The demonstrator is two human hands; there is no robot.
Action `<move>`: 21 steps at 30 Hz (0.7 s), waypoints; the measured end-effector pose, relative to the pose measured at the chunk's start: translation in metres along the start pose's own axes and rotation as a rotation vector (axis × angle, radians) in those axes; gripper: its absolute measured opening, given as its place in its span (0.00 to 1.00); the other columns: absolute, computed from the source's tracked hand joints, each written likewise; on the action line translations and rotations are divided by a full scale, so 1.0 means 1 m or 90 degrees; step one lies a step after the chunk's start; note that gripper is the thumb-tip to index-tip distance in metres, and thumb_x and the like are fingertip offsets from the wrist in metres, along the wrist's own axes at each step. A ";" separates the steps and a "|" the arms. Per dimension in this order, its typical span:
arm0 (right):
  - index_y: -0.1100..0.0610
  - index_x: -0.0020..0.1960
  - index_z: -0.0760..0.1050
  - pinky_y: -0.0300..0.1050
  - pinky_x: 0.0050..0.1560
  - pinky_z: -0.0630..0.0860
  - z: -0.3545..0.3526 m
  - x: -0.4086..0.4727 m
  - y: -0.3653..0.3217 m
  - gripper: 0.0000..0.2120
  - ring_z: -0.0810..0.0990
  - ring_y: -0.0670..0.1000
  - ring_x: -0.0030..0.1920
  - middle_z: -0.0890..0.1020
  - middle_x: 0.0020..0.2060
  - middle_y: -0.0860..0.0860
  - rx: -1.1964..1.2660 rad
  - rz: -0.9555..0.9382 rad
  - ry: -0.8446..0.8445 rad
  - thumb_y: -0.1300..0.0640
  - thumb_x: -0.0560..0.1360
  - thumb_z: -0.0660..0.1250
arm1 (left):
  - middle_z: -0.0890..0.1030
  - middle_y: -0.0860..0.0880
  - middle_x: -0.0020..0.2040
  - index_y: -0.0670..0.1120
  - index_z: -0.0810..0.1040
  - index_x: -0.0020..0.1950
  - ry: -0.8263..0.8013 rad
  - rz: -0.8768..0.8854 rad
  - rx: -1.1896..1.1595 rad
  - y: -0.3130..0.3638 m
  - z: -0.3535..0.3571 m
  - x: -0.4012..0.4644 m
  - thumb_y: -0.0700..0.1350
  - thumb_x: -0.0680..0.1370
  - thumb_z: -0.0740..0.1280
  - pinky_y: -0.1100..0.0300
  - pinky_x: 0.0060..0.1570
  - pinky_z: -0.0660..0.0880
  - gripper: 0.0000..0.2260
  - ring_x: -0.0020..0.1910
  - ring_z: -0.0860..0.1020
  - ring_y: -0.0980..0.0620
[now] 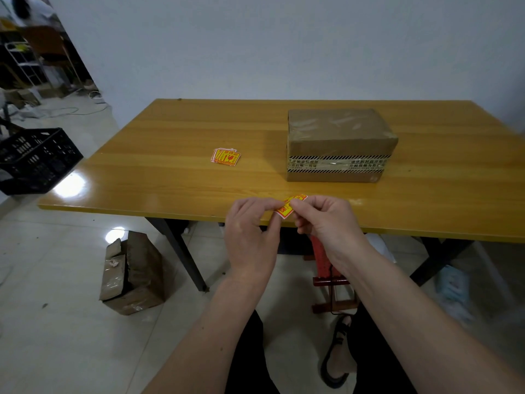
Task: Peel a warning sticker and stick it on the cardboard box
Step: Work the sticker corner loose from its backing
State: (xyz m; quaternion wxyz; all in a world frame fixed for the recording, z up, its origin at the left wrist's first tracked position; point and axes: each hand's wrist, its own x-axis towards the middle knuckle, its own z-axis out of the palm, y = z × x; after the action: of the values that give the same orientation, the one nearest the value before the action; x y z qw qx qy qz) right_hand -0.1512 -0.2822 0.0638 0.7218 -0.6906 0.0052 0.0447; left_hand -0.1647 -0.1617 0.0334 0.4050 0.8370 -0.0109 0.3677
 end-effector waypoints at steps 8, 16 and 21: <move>0.56 0.32 0.78 0.37 0.30 0.74 0.002 0.001 0.002 0.10 0.74 0.45 0.29 0.77 0.27 0.51 0.042 0.000 0.023 0.59 0.73 0.70 | 0.82 0.54 0.39 0.49 0.83 0.41 0.036 0.026 -0.022 -0.004 0.000 -0.001 0.44 0.69 0.68 0.50 0.40 0.76 0.05 0.41 0.75 0.54; 0.57 0.36 0.79 0.37 0.32 0.74 0.002 -0.001 0.001 0.06 0.75 0.45 0.30 0.77 0.30 0.52 0.015 0.005 -0.048 0.62 0.72 0.70 | 0.78 0.53 0.36 0.48 0.83 0.40 0.052 0.018 -0.019 -0.003 0.001 0.001 0.45 0.68 0.68 0.50 0.36 0.75 0.05 0.37 0.75 0.51; 0.57 0.37 0.79 0.38 0.33 0.74 0.000 -0.001 0.000 0.07 0.74 0.47 0.32 0.77 0.31 0.54 0.010 -0.003 -0.053 0.63 0.73 0.68 | 0.76 0.55 0.37 0.50 0.84 0.42 0.032 0.017 -0.014 -0.002 0.000 0.000 0.47 0.69 0.67 0.52 0.36 0.75 0.06 0.38 0.73 0.56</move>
State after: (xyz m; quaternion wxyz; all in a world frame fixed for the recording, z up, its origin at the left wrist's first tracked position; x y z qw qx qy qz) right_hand -0.1521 -0.2825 0.0635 0.7267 -0.6827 -0.0260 0.0718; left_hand -0.1638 -0.1604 0.0320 0.4095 0.8228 -0.0160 0.3937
